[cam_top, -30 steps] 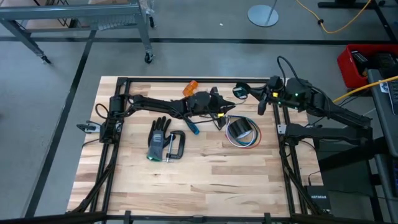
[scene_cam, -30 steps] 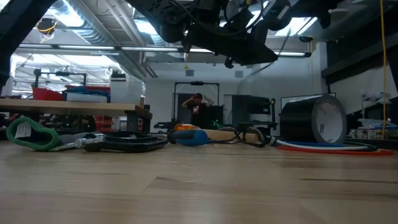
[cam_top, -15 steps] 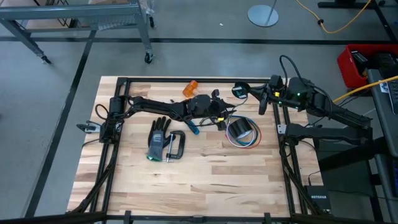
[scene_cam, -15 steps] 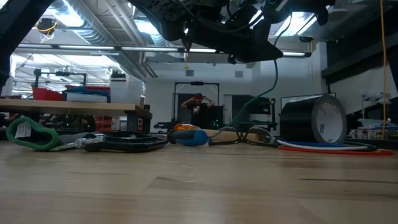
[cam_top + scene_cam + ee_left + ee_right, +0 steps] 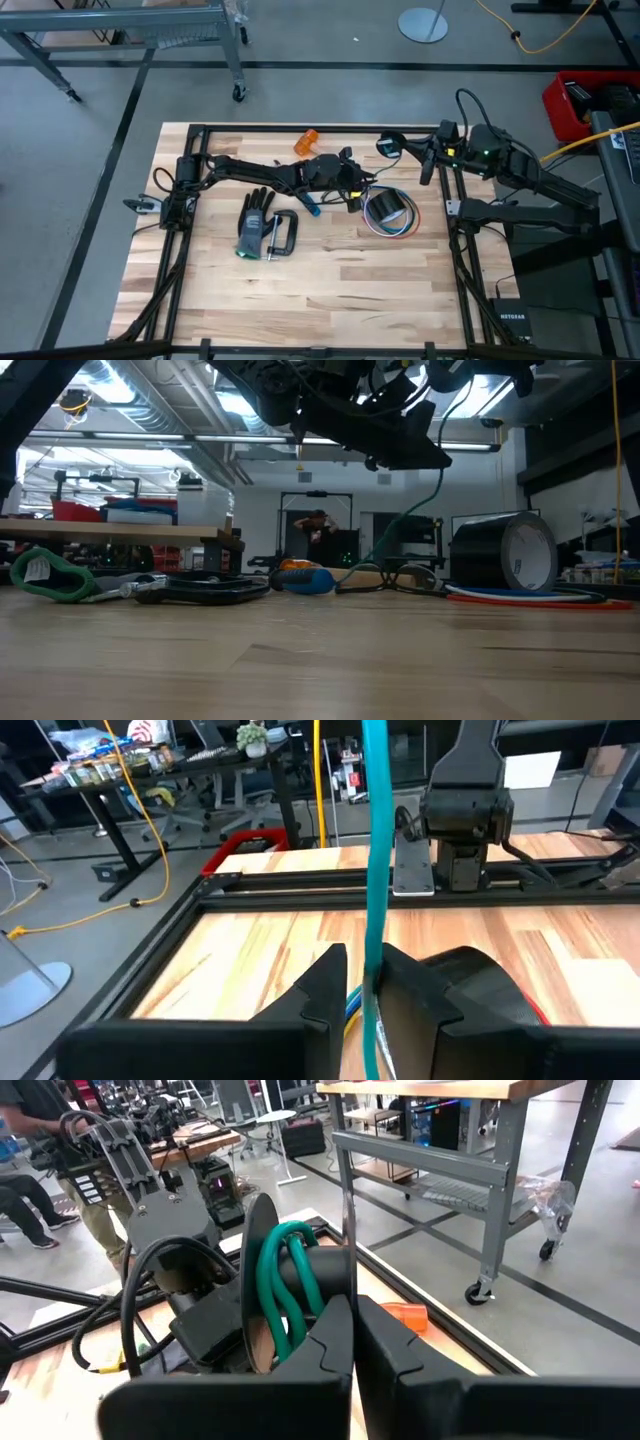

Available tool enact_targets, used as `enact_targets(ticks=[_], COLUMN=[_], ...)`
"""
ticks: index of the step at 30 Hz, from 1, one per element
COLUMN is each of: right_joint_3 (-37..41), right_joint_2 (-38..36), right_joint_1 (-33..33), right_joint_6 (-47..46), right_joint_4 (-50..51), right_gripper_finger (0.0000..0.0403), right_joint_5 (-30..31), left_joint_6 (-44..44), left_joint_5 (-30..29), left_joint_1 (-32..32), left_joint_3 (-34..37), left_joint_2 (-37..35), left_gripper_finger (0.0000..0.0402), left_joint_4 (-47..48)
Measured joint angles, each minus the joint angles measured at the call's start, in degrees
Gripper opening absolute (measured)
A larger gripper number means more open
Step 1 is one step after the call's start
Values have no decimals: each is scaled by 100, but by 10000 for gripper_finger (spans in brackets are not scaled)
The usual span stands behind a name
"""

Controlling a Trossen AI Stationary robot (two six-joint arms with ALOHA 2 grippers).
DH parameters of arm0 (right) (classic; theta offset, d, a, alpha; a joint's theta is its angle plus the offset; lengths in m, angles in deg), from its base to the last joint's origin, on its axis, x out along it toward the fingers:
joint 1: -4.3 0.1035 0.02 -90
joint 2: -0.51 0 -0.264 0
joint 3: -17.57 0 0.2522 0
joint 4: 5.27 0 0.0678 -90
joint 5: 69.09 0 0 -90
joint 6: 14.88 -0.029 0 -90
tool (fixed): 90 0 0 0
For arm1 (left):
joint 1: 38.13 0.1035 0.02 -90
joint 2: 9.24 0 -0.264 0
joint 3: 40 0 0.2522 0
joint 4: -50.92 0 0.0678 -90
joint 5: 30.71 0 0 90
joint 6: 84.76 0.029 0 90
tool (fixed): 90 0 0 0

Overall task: Coil cords
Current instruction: Coil the green wire onto the spool

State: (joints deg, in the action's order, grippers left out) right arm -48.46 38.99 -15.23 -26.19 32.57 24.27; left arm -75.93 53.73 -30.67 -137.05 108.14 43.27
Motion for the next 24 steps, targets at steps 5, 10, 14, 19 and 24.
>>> enact_targets(ticks=[5, 10, 14, 19, 24], right_joint_3=[0, 0, 0, 2, 2], right_joint_2=[-97, -171, -304, -449, -464], right_joint_1=[0, 0, 0, 1, 2], right_joint_6=[0, 3, 4, -43, -72], right_joint_4=[5, 132, 667, 1501, 2155], right_gripper_finger=[1, 1, 1, 1, 1], right_joint_5=[2, 2, 2, -481, -950], left_joint_6=[18, -56, -139, -336, -456], left_joint_5=[0, 0, -70, -127, -114], left_joint_1=[0, 0, 31, 206, 376], left_joint_3=[0, 0, 0, 0, -2], left_joint_2=[0, 0, 0, 0, 0], left_gripper_finger=[14, 6, 3, 2, 2], left_joint_4=[-9, 60, 204, 576, 756])
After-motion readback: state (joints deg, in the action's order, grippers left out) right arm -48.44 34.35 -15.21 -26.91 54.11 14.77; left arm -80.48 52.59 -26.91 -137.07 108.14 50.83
